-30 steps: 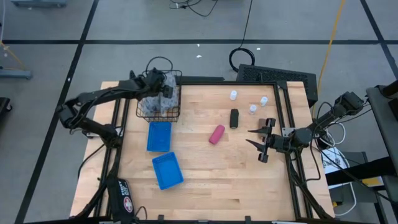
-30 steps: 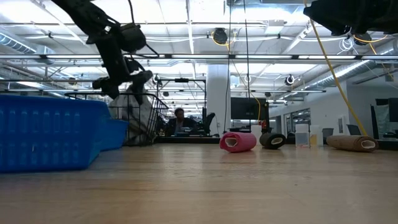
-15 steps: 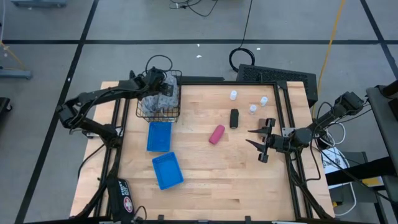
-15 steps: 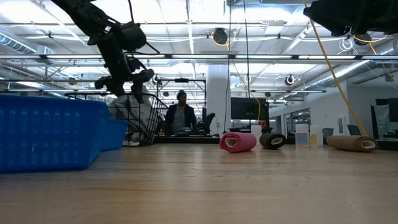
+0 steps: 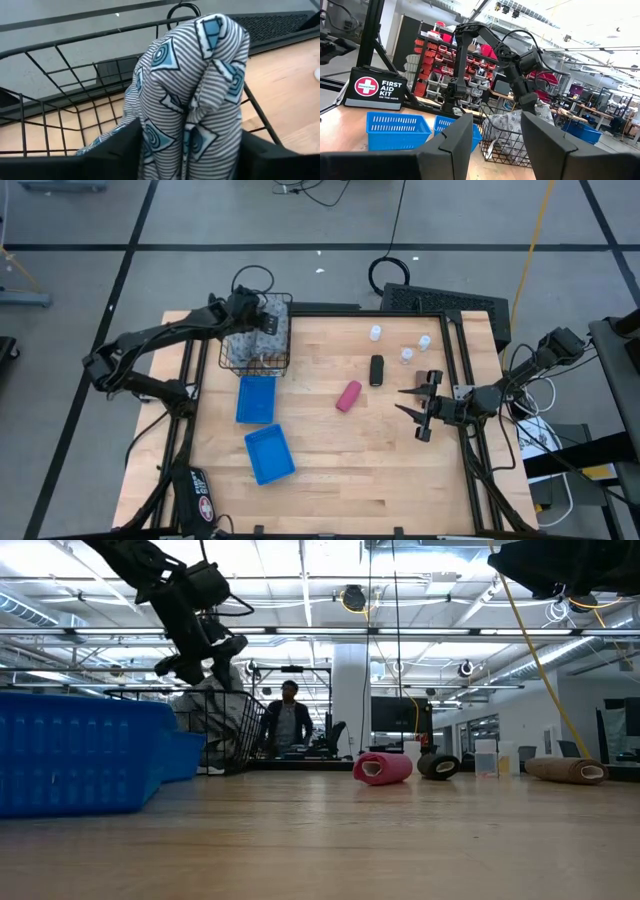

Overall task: Pick & Place Medicine items
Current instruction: Put the folded gray gown into the wire basket, then put the brown bandage into the top blue basket

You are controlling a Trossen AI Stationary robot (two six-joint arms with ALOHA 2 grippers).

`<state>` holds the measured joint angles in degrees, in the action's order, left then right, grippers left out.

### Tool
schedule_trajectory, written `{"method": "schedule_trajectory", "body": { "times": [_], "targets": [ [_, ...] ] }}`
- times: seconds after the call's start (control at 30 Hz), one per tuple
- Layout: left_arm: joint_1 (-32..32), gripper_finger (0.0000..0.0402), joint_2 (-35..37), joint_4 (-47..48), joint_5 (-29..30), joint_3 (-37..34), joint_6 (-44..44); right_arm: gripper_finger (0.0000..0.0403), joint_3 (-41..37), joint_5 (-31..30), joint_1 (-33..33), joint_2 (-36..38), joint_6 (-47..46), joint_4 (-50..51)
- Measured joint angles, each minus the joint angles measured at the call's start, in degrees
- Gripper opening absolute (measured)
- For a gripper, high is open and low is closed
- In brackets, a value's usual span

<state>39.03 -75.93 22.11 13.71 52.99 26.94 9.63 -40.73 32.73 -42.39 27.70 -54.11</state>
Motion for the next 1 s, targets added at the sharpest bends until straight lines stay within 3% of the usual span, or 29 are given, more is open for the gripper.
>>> {"method": "schedule_trajectory", "body": {
  "times": [0.13, 0.3, 0.5, 0.67, 0.8, 1.0],
  "targets": [
    [0.00, 0.0289, 0.78, 0.70, -0.87, 0.00, -3.19, 0.0155, 0.00, 0.00, -0.01, 0.00, 0.00, 0.00],
    [0.00, 0.0337, 1.49, 1.16, 1.65, 0.02, -3.74, 0.0155, 0.00, 0.00, -0.02, 0.00, 0.01, 0.00],
    [0.00, 0.0353, 5.70, 0.40, 2.87, 0.02, -3.96, 0.0155, 0.00, 0.00, 0.00, 0.00, -0.01, 0.00],
    [0.00, 0.0353, 13.78, -2.68, 2.44, 0.02, -2.02, 0.0155, 0.00, -0.05, 0.00, 0.00, 0.11, -0.01],
    [-0.74, 0.0353, 22.50, -6.29, -1.52, 0.02, 2.79, 0.0155, 0.00, -3.39, 0.00, 0.00, 0.50, -0.20],
    [-2.79, 0.0353, 36.06, -8.43, -14.24, 0.04, 3.54, 0.0155, 0.00, -10.86, 0.25, 1.00, 0.23, -0.47]
  ]
}}
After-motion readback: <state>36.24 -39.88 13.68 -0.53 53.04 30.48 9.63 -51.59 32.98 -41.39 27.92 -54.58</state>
